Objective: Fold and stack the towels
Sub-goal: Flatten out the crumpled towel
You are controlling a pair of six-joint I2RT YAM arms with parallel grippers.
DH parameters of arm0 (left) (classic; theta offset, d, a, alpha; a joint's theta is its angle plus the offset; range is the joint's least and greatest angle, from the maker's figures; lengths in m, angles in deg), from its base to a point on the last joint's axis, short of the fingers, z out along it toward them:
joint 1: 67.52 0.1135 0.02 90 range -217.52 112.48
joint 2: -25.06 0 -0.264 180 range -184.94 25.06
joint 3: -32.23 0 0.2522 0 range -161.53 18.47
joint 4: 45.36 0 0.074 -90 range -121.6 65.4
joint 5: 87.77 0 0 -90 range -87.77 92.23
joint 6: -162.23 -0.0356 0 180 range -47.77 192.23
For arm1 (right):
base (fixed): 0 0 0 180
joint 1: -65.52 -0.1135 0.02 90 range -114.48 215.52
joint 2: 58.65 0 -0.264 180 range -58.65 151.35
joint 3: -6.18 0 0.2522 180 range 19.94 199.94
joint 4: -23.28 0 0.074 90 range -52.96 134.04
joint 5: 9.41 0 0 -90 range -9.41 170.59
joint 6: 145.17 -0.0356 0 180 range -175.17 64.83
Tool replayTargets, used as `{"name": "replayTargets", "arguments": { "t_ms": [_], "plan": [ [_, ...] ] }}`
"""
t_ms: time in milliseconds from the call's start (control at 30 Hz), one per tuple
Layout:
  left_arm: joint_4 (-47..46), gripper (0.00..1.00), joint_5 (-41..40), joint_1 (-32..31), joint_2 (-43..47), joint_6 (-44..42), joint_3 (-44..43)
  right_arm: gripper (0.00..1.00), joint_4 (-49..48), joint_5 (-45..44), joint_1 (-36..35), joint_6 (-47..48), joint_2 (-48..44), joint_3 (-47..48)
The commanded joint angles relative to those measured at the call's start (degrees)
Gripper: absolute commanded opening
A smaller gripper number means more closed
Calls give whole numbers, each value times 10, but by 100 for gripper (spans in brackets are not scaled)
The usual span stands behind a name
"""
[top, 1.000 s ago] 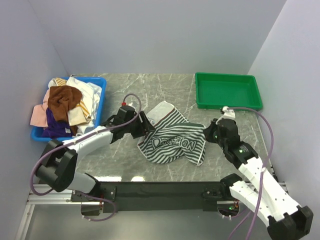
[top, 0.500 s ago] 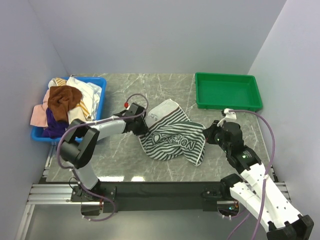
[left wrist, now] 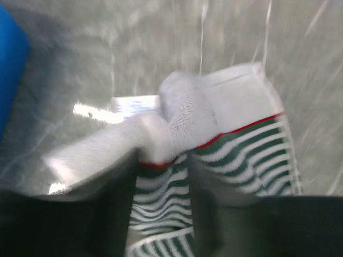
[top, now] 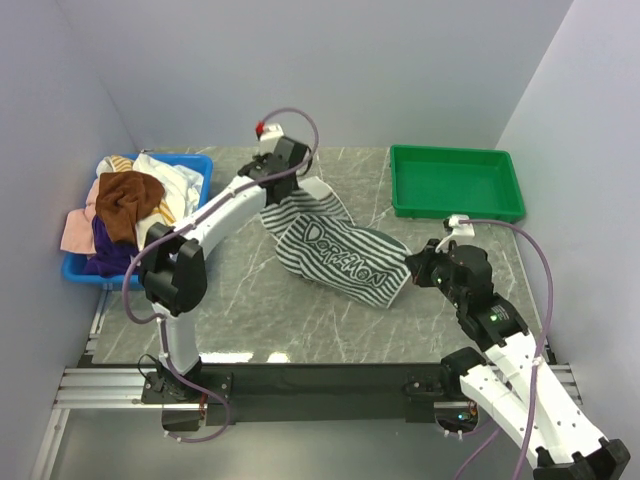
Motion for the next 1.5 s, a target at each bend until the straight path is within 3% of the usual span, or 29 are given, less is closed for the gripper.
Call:
{"name": "replayTargets", "arguments": {
  "t_ms": [0, 100, 200, 467, 600, 733, 900, 1200, 1367, 1467],
  "plan": [
    [30, 54, -102, 23, -12, -82, -61, 0, -39, 57, 2, 29, -10, 26],
    [72, 80, -81, 43, -23, -56, -84, 0, -47, 123, 1, 44, 6, 30],
    [32, 95, -46, 43, 25, -35, -12, 0, -54, 169, -4, 60, 19, 34],
    [-28, 90, 94, 43, 102, 34, 173, 0, -45, 246, -82, 112, 70, 54],
    [-37, 87, 124, 53, 53, 40, 171, 0, -25, 243, -142, 132, 93, 65],
    [-36, 85, 130, 77, -14, 41, 122, 0, -5, 261, -165, 145, 96, 70],
    [6, 85, 119, 95, -123, 19, -6, 0, 78, 256, -185, 172, 120, 108],
    [46, 84, 156, 142, -275, -6, -217, 0, 102, 334, -256, 203, 121, 124],
    [53, 85, 179, 166, -333, -27, -353, 0, 127, 347, -326, 208, 207, 147],
    [26, 85, 201, 183, -308, -25, -352, 0, 167, 308, -380, 232, 283, 176]
  ]
}}
